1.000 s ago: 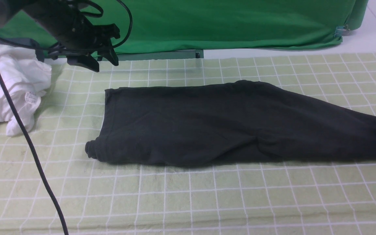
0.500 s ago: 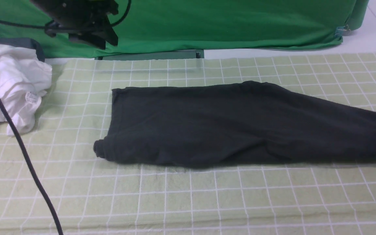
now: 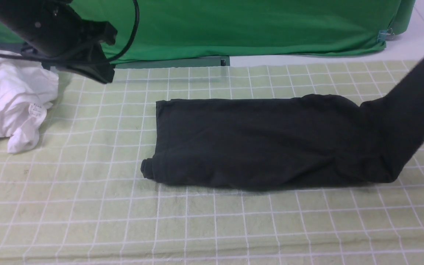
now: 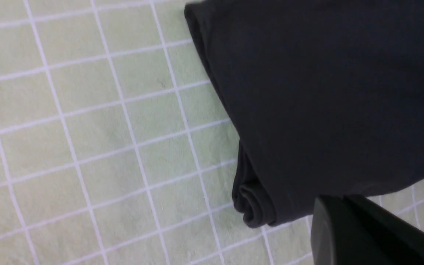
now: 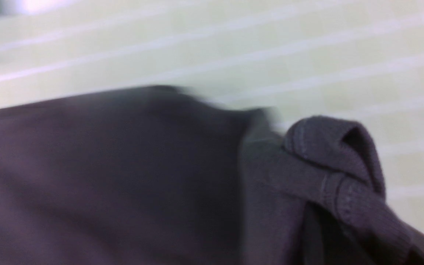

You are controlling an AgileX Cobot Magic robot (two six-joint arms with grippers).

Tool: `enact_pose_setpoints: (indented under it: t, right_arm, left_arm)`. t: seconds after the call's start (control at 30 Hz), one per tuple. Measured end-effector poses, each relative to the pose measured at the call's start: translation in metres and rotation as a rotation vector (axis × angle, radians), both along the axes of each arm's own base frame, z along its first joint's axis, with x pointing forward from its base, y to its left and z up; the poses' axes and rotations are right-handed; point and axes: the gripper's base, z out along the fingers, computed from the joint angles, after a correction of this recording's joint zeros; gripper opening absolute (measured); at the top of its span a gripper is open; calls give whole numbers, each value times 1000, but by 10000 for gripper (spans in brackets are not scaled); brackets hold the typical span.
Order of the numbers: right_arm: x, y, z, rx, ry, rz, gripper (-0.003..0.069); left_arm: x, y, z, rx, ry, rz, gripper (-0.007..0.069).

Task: Fold a long-sleeved shirt over a green coffee tablecloth.
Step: 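Fold the right end of the dark garment over onto its left end with the right gripper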

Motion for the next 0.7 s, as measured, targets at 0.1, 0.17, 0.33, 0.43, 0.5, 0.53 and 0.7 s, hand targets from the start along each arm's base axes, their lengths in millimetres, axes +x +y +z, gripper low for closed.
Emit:
enact_pose_setpoints:
  t: [0.1,0.17,0.33,0.43,0.5,0.53,0.7]
  right_arm:
    - [1,63,2,72,-49,104,71]
    - [2,96,-1,100,-87,159,71]
    - [2,216,-30,236,-227,301,71]
    - [0,253,-54,259,-223,338,71]
    - [2,272,-75,258,-213,356,71]
    - [3,286,-88,259,-207,368,71]
    - [8,321,-141,251,-211,384,104]
  left_arm:
    - [-1,0,-4,-8,19,15,14]
    - [-1,-2,-4,-28,25,23,14]
    - [0,-8,-2,-117,29,33,15]
    - [-1,-8,-1,-120,27,33,17]
    - [-2,-8,1,-120,22,34,20]
    - [-2,-9,2,-125,23,39,24]
    - [-2,-10,3,-146,28,54,51]
